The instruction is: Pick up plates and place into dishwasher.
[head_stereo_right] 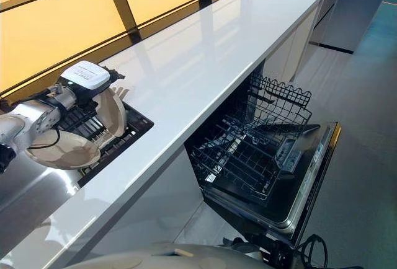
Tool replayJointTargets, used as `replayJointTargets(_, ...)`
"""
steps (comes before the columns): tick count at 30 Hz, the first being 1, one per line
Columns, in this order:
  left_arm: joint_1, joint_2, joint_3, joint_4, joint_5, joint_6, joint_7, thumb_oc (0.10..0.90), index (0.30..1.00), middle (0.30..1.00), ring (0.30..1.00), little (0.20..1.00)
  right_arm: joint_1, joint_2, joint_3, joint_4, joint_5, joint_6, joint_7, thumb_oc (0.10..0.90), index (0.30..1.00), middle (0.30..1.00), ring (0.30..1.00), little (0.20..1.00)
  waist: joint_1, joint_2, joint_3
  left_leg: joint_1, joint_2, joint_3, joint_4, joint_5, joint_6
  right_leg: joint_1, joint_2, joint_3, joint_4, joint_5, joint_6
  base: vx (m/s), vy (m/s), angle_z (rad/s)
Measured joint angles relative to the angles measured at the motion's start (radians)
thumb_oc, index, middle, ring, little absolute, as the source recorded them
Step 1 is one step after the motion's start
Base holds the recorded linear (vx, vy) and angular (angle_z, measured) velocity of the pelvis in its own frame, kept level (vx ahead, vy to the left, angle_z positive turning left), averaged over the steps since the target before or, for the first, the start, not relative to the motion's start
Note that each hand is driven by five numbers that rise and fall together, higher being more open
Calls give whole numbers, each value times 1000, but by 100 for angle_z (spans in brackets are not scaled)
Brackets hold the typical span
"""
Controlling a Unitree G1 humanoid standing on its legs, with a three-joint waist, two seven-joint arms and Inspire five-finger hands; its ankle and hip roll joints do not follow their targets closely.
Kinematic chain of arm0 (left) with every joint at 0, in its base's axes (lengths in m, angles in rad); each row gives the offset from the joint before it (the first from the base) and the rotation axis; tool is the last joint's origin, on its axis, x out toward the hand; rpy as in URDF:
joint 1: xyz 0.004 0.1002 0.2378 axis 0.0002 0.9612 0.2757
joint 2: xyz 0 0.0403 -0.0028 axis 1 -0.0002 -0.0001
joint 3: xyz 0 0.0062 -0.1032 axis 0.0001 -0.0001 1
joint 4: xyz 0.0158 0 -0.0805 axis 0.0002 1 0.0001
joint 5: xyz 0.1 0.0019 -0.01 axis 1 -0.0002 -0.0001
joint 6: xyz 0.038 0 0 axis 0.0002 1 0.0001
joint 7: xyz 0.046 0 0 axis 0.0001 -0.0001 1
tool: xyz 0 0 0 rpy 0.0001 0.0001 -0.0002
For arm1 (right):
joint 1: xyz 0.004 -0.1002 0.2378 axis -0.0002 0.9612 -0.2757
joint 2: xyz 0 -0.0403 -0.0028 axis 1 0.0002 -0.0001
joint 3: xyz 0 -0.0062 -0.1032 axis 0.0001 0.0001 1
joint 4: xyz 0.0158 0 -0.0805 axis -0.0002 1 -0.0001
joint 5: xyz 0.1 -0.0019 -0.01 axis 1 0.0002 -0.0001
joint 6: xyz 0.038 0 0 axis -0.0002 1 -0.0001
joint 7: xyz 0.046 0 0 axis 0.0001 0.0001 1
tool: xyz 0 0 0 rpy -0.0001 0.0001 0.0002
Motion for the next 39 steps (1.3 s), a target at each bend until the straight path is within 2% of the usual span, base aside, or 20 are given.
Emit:
replayJointTargets(5,-27,-1,-31,9,40,0,-11,800,900,900,900,900,-4,0,0,-2,0,9,-1,800,900,900,900,900,-6,-1,1,2,0,7,0,-3,0,-2,1,13,0,0,0,21,9,-5)
replayJointTargets(14,-82,-5,-70,40,124,5,-97,800,900,900,900,900,-8,0,0,-4,-2,15,-1,800,900,900,900,900,-16,-2,1,3,0,15,0,-7,1,-4,1,19,0,0,1,7,2,-2)
replayJointTargets(15,-82,-7,-71,41,138,5,-105,720,832,832,832,820,-9,0,0,-4,-2,17,-2,800,900,900,900,900,-16,-2,1,3,0,15,0,-7,1,-4,1,19,0,0,1,0,0,0)
replayJointTargets(16,-83,-9,-75,42,158,5,-121,366,528,528,528,466,-10,-1,0,-4,-3,18,-2,800,900,900,900,900,-16,-2,1,3,0,15,0,-8,1,-4,1,19,0,0,1,0,0,0)
replayJointTargets(17,-83,-9,-79,43,163,5,-134,273,448,448,448,373,-10,-1,0,-4,-3,19,-2,800,900,900,900,900,-16,-2,1,3,0,15,0,-8,1,-4,1,19,0,0,1,0,0,0)
replayJointTargets(18,-84,-10,-89,48,181,5,-145,100,300,300,300,200,-11,-1,0,-3,-4,20,-2,800,900,900,900,900,-17,-2,1,3,0,15,0,-8,1,-4,1,19,0,0,1,0,0,0)
replayJointTargets(26,-164,-22,-144,79,246,-6,-232,100,300,300,300,200,-18,-3,1,-4,-9,32,-2,800,900,900,900,900,-19,-2,2,3,0,16,0,-8,1,-5,1,19,0,0,1,0,0,0)
replayJointTargets(35,-164,-23,-148,81,246,-7,-200,100,300,300,300,200,-19,-5,1,-4,-10,38,-3,800,900,900,900,900,-15,-1,4,3,0,14,0,-9,1,-4,1,19,0,0,1,0,0,0)
replayJointTargets(39,-160,-24,-151,90,246,-7,-146,100,300,300,300,200,-19,-7,1,-4,-9,40,-3,800,900,900,900,900,-10,-1,5,1,0,13,0,-9,1,-5,1,19,0,0,1,-8,-7,0)
